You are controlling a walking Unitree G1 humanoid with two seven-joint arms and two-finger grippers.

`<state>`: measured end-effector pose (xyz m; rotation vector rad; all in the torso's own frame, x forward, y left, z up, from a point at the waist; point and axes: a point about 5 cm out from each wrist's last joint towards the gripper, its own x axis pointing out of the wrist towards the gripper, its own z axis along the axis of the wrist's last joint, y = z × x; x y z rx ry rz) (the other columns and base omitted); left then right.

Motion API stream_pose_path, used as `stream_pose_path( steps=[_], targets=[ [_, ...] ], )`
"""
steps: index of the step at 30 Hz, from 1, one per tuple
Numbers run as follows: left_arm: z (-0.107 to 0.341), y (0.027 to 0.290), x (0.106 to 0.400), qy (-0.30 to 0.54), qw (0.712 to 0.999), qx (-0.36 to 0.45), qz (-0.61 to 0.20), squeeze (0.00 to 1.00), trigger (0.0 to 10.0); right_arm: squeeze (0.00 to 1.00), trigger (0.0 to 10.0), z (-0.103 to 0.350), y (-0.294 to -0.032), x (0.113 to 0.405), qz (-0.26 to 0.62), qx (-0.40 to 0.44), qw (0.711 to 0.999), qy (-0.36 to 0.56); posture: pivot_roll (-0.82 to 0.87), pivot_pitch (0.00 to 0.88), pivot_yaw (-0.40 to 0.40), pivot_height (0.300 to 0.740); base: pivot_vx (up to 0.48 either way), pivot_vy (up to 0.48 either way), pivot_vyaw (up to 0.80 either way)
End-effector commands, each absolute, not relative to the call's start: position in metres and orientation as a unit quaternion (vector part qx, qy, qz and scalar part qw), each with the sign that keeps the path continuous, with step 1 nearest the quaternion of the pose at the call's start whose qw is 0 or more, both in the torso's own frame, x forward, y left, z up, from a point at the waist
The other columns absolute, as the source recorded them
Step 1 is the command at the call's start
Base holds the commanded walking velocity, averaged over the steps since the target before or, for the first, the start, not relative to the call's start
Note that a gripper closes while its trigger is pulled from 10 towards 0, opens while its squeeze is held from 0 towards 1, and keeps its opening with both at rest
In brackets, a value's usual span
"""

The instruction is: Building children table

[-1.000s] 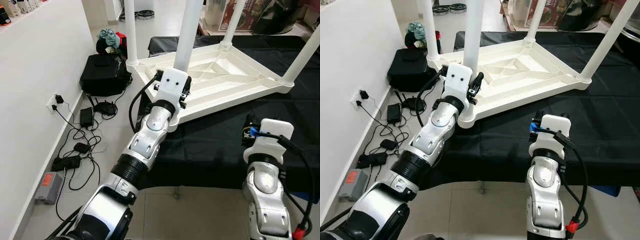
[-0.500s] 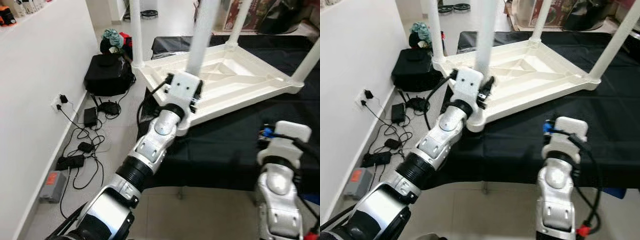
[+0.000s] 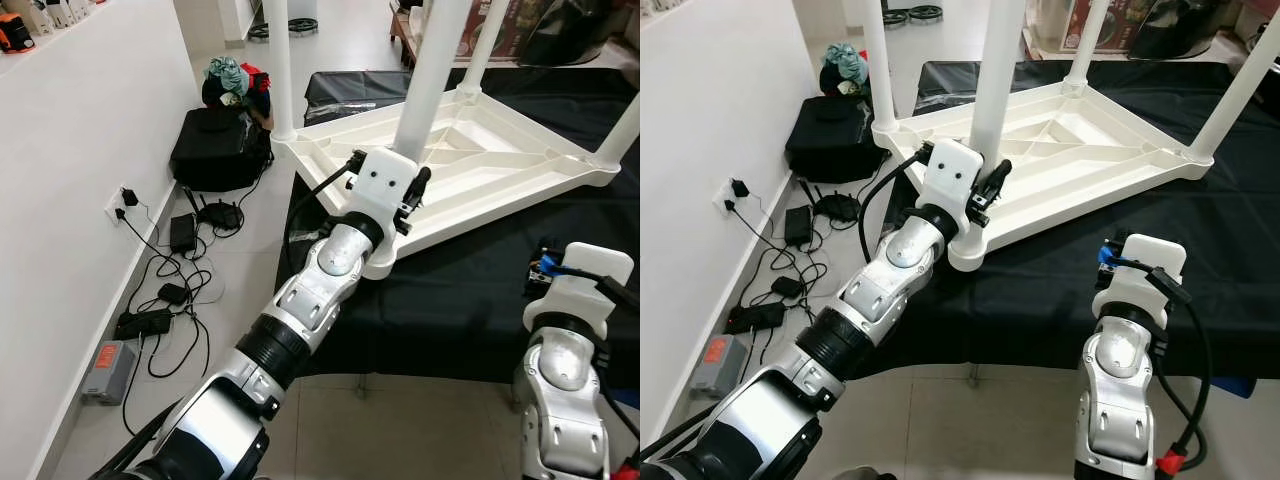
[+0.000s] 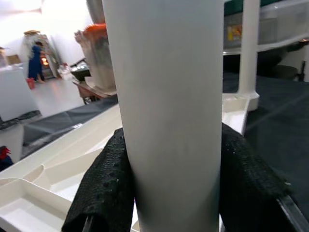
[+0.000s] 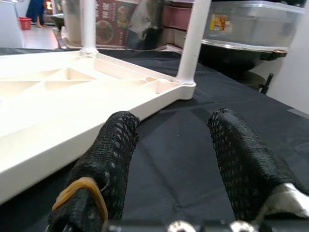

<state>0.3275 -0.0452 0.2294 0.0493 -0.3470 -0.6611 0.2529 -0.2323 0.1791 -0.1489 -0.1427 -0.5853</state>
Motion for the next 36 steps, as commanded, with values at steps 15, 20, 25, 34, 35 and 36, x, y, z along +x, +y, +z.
stream_pose_path(
  steps=[15,20,25,34,35,36],
  targets=[
    [0.242,-0.122,0.26,-0.171,0.853,-0.053,-0.491,0.0,10.0,0.0,10.0,0.175,-0.224,0.258,-0.272,-0.063,0.958,-0.064,0.02,0.06,0.033,0.74,0.0,0.0,0.0],
    [0.255,-0.111,0.258,-0.205,0.834,-0.059,-0.508,0.0,10.0,0.0,10.0,0.173,-0.221,0.259,-0.266,-0.06,0.96,-0.061,0.03,0.058,0.03,0.74,0.0,0.0,0.0],
    [0.269,-0.08,0.275,-0.272,0.841,-0.001,-0.468,0.0,10.0,0.0,10.0,0.172,-0.213,0.261,-0.245,-0.046,0.966,-0.062,0.03,0.055,0.028,0.74,0.0,0.0,0.0],
    [0.242,-0.032,0.297,-0.246,0.876,0.053,-0.41,0.0,10.0,0.0,10.0,0.175,-0.209,0.262,-0.246,-0.05,0.966,-0.067,0.03,0.054,0.027,0.74,0.0,0.0,0.0],
    [0.237,-0.022,0.299,-0.24,0.886,0.058,-0.392,0.0,10.0,0.0,10.0,0.176,-0.21,0.261,-0.25,-0.05,0.965,-0.068,0.03,0.055,0.026,0.74,0.0,0.0,0.0],
    [0.232,-0.011,0.301,-0.241,0.895,0.072,-0.368,0.0,10.0,0.0,10.0,0.177,-0.212,0.261,-0.255,-0.051,0.963,-0.069,0.03,0.054,0.028,0.74,0.0,0.0,0.0]
  ],
)
